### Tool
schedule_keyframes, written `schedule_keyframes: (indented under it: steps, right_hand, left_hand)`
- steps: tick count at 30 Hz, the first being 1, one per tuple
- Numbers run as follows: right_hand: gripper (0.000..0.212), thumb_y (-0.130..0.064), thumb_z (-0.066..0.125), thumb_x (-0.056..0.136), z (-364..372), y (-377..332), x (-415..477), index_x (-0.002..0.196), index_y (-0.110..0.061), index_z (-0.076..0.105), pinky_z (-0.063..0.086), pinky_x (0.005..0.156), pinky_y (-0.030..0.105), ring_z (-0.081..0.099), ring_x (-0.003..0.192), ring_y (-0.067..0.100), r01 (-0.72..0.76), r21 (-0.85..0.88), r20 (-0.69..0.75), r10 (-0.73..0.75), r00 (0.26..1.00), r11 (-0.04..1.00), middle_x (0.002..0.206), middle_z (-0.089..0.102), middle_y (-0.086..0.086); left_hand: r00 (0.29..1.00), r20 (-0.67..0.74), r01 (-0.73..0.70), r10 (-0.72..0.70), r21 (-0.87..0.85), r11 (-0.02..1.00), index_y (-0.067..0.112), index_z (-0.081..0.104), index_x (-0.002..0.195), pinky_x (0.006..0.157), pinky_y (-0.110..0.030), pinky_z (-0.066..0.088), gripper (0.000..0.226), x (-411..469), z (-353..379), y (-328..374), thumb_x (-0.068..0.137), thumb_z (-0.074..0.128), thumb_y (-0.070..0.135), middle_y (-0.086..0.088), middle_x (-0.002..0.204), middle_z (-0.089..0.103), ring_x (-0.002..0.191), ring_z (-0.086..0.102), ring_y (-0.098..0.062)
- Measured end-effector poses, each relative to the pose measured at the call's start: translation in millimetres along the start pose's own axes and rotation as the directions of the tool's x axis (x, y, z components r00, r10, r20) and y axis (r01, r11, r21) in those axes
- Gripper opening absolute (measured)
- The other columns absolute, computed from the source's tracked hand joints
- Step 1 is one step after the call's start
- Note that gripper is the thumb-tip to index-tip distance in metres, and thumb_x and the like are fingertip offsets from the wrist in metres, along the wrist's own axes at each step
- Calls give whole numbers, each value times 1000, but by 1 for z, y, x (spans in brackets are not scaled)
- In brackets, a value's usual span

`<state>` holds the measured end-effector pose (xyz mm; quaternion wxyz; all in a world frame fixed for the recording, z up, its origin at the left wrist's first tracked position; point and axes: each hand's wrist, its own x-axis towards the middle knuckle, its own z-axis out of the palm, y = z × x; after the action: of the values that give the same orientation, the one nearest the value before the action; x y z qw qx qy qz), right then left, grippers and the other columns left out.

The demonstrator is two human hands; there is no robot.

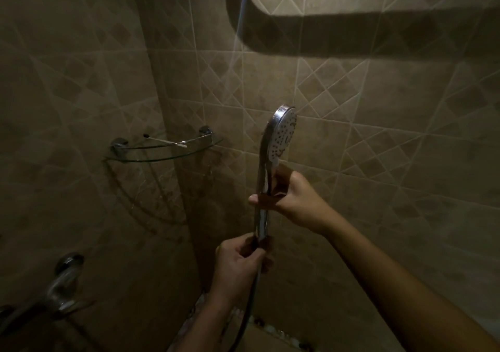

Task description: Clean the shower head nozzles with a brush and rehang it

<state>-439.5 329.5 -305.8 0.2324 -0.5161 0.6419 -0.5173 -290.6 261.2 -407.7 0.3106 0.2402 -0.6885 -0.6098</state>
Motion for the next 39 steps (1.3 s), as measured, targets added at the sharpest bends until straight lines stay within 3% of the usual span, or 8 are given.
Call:
schedule_keyframes:
  steps: [6,12,17,22,26,32,36,39]
  right_hand:
    - [38,3,66,89,-9,2,-6,122,-13,57,56,100,35,68,116,19,-145,114,113,132,985,983,120,71,9]
    - [50,-40,87,74,-1,5,-4,105,-11,61,57,75,55,66,87,38,-87,-125,-55,80,995,988,96,67,23]
    - [42,-12,63,97,-7,8,-7,137,-18,55,50,108,44,66,121,16,-157,145,186,129,974,977,129,70,4]
    - [45,2,57,96,-18,14,-5,138,-12,54,47,110,40,63,126,20,-194,145,320,140,937,970,133,68,8]
    - [55,-39,84,77,-14,24,-2,123,-17,62,56,99,48,72,107,19,-257,-10,101,257,961,966,116,74,9]
    - [27,-35,79,84,5,24,0,102,-19,67,57,82,65,72,92,41,-110,37,-57,112,992,993,96,74,18]
    - [20,-32,66,91,5,26,1,89,-13,63,56,96,47,71,88,22,-192,418,177,128,976,888,84,68,2]
    - [32,-41,71,87,17,25,4,81,-16,53,51,51,24,55,47,10,-286,723,292,98,951,629,53,50,-5]
  left_hand:
    - [999,-29,46,-46,4,999,14,79,71,56,-30,56,18,0,-3,3,87,73,7,-1,62,74,58,69,-13]
    - [1000,-9,-3,4,110,994,22,66,55,48,-13,45,37,-4,-2,7,87,71,4,8,49,66,47,61,0]
    - [1000,15,24,-26,86,996,19,68,54,49,-17,46,35,-5,-2,4,87,73,6,6,51,68,49,63,-3]
    - [993,-31,114,-111,113,987,20,75,53,54,-27,54,31,-5,1,-6,84,77,16,-1,56,74,53,70,-12]
    - [999,16,45,-47,119,992,28,73,57,54,-24,52,34,-7,3,-5,88,73,16,4,57,71,54,66,-7]
    - [984,-84,-111,157,396,911,24,60,53,48,-17,39,37,-4,4,-7,88,72,25,15,49,61,47,54,0]
    - [995,99,-2,-11,132,991,18,75,65,57,-27,53,21,-8,0,5,86,77,19,5,61,72,59,67,-8]
    - [965,241,121,-106,-49,991,3,79,81,62,-32,59,17,-7,1,17,83,79,19,-10,75,77,66,72,-19]
